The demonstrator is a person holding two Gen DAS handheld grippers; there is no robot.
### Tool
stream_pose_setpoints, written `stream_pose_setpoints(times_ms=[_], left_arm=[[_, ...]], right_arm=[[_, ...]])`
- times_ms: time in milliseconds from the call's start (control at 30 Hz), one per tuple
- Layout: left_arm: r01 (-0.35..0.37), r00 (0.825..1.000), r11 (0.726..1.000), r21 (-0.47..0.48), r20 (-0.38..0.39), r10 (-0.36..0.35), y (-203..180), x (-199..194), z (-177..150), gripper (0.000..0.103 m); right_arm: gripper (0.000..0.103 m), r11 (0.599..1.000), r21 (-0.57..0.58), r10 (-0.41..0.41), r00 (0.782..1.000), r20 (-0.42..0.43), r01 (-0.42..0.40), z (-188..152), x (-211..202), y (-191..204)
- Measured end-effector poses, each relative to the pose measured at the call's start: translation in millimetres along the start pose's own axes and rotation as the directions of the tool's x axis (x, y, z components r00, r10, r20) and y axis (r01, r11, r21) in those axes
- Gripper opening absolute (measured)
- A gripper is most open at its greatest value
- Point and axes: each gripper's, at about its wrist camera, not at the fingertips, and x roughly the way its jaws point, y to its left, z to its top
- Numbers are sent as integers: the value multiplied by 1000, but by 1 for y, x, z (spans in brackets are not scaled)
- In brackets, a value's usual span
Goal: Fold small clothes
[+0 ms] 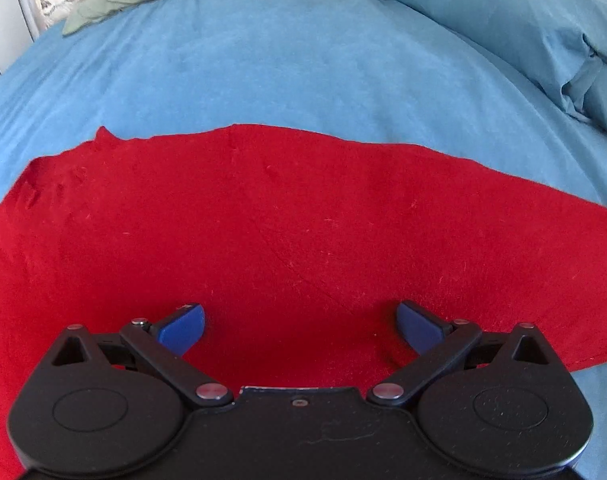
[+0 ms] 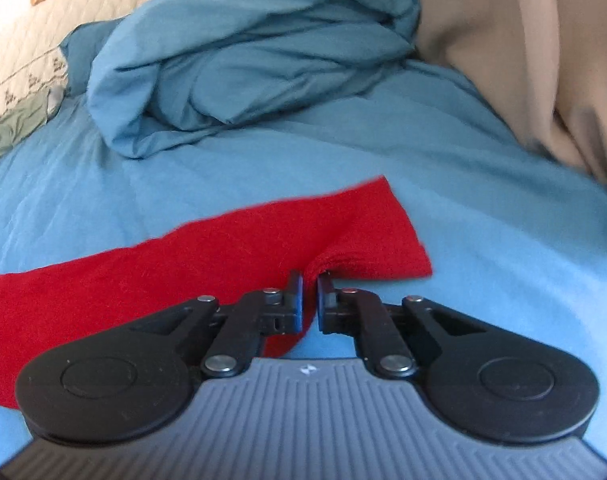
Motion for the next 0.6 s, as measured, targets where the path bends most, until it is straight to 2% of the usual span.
stream_pose_setpoints(times_ms=[100,200,300,367,433,467,567,600], left_arm=[[-2,1000,1000,-29,1,2,8,-10,5,103],[-23,998,999,-36,57,25,22,-37,11,103],[-33,992,998,-46,117,38,53,-71,10,103],[-42,988,997,-70,149,52,82,-91,9,103],[-57,982,994,-96,176,73,115,-110,2,103],[-57,979,992,-110,189,77,134,-119,-3,103],[-48,968,988,-148,237,83,183,-135,-20,103],[-57,966,985,-160,242,95,198,-138,-27,103]], right_arm=[[22,999,-40,34,999,36,-32,19,-19,23],[22,991,-94,103,991,86,-94,42,-43,61],[22,968,-144,222,966,130,-204,61,-73,114],[22,938,-187,321,936,147,-293,67,-95,158],[22,890,-230,432,890,146,-394,65,-116,208],[22,860,-246,488,863,134,-448,61,-125,233],[22,738,-291,650,757,67,-609,30,-143,313],[22,706,-306,680,732,38,-639,16,-146,337]])
